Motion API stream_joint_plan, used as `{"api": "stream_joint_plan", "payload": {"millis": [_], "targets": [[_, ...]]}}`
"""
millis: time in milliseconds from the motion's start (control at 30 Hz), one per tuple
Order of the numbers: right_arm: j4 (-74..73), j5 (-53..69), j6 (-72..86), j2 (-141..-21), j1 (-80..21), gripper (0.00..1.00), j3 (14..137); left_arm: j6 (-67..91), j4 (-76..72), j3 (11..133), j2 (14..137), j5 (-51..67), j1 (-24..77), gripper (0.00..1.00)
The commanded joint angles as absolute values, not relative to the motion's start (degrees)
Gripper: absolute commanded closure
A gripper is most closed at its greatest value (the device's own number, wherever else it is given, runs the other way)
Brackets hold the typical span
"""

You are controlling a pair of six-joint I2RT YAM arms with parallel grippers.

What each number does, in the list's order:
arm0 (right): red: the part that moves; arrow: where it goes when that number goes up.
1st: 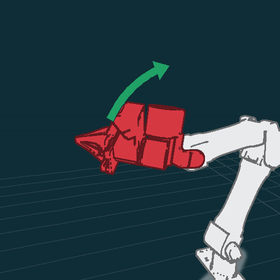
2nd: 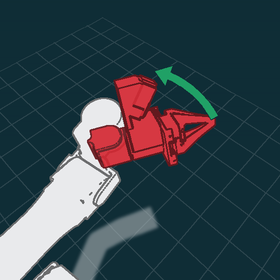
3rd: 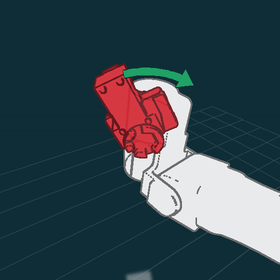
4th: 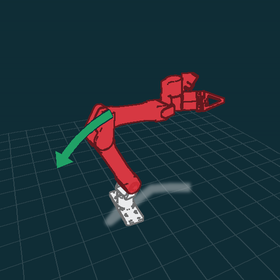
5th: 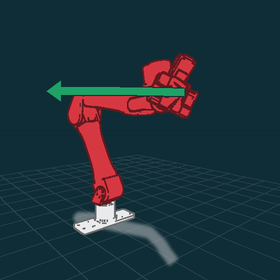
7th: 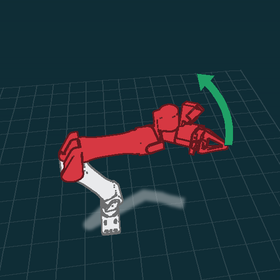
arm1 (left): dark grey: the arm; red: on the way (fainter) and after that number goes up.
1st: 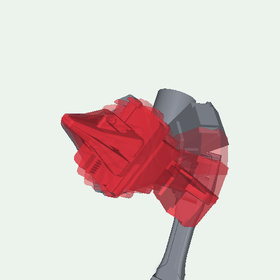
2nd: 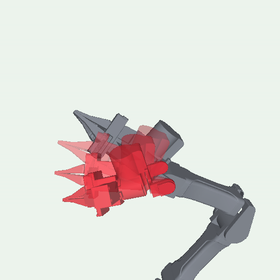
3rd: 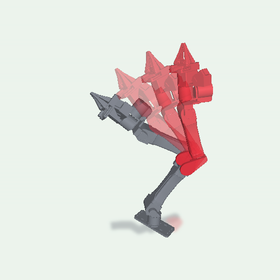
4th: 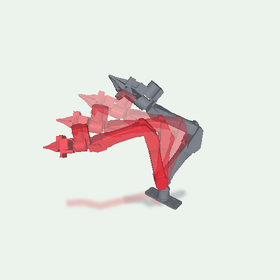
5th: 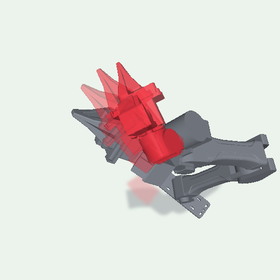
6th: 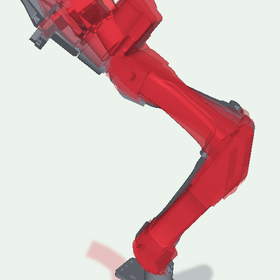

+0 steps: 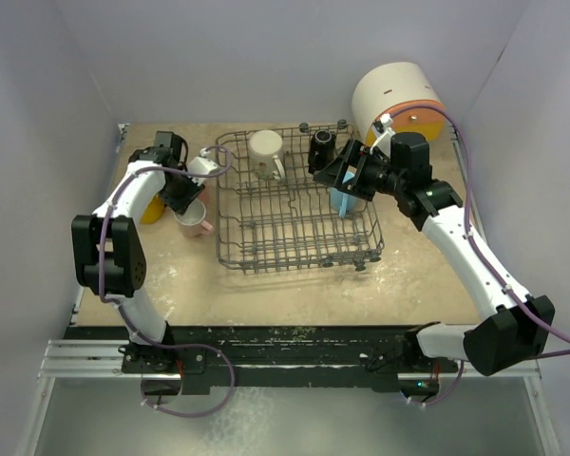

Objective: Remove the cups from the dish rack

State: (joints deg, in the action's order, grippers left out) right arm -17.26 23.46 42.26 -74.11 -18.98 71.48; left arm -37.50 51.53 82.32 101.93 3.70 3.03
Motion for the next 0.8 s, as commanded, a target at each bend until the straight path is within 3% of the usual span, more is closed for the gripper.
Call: {"api": "stream_joint_plan", "payload": {"millis": [0,100,300,467,533,633,667,767], "targets": [[-15.71,23.46,41.49,-72.59,-18.72,0.09,72.95,-35.78,50.03,84.86,98.78,3.99,2.9,0.63],[-15.71,23.32,41.23,-72.68,-18.64,0.09,72.83,-35.79,49.23,84.91,97.01,3.46,2.9,0.53],[-16.95,20.74,39.15,-72.97,-18.63,0.07,72.59,-35.6,48.46,85.62,94.33,2.4,2.9,0.52],[-22.25,10.16,35.34,-73.92,-18.63,0.01,72.96,-35.72,48.41,87.88,91.47,2.77,2.9,0.47],[-24.05,4.04,33.6,-74.31,-18.63,0.0,72.63,-35.82,48.41,89.52,90.07,3.45,2.9,0.32],[-25.45,-1.64,31.27,-75.06,-18.63,0.0,71.36,-35.54,49.77,92.91,87.88,4.68,2.9,0.21],[-25.38,-3.3,30.64,-75.32,-18.63,0.0,70.7,-35.25,50.27,94.14,87.32,5.73,2.9,0.1],[-24.53,-9.54,27.27,-77.12,-18.71,0.0,69.66,-34.9,50.65,96.25,84.58,9.0,2.88,0.01]]}}
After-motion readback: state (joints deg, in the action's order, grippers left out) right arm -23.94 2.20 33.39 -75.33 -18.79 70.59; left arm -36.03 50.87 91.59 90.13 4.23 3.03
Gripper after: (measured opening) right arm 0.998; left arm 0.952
